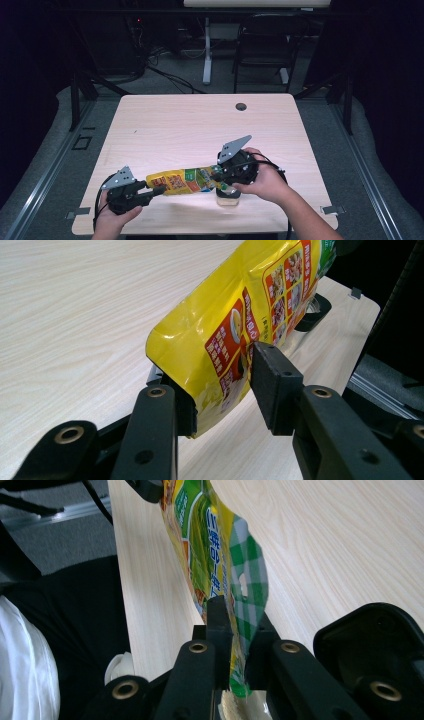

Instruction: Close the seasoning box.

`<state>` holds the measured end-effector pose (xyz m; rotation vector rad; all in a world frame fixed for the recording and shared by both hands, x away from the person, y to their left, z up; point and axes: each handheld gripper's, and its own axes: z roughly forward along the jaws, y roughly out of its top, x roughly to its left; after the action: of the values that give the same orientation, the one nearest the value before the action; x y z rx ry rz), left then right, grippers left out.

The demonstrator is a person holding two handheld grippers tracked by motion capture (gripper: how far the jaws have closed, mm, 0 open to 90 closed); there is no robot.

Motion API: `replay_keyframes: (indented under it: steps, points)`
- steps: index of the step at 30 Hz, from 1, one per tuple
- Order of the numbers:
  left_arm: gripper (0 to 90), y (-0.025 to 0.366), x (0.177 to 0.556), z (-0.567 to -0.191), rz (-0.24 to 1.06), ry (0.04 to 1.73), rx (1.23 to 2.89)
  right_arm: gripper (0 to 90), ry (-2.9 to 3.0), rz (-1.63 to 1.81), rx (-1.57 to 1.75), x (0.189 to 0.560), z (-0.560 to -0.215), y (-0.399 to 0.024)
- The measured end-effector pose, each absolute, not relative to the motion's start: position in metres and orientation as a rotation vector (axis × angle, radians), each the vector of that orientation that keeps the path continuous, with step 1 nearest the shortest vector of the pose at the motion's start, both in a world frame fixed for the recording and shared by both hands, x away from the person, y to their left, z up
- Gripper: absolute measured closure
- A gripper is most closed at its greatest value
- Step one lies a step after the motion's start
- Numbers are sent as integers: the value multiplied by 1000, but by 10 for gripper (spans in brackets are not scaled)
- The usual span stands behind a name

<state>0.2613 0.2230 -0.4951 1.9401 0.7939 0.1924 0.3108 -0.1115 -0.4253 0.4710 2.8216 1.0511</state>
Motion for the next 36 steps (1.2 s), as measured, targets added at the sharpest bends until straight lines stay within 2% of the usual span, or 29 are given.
replay_keyframes:
  steps: [10, 14, 36]
  points:
    - [655, 221, 264, -490, 201, 787, 1944, 831, 2841, 1005, 485, 313, -410, -110]
    - [657, 220, 264, -486, 202, 779, 1951, 876, 2844, 931, 454, 312, -404, -111]
    - [693, 209, 268, -461, 215, 732, 1985, 893, 2881, 785, 438, 316, -398, -113]
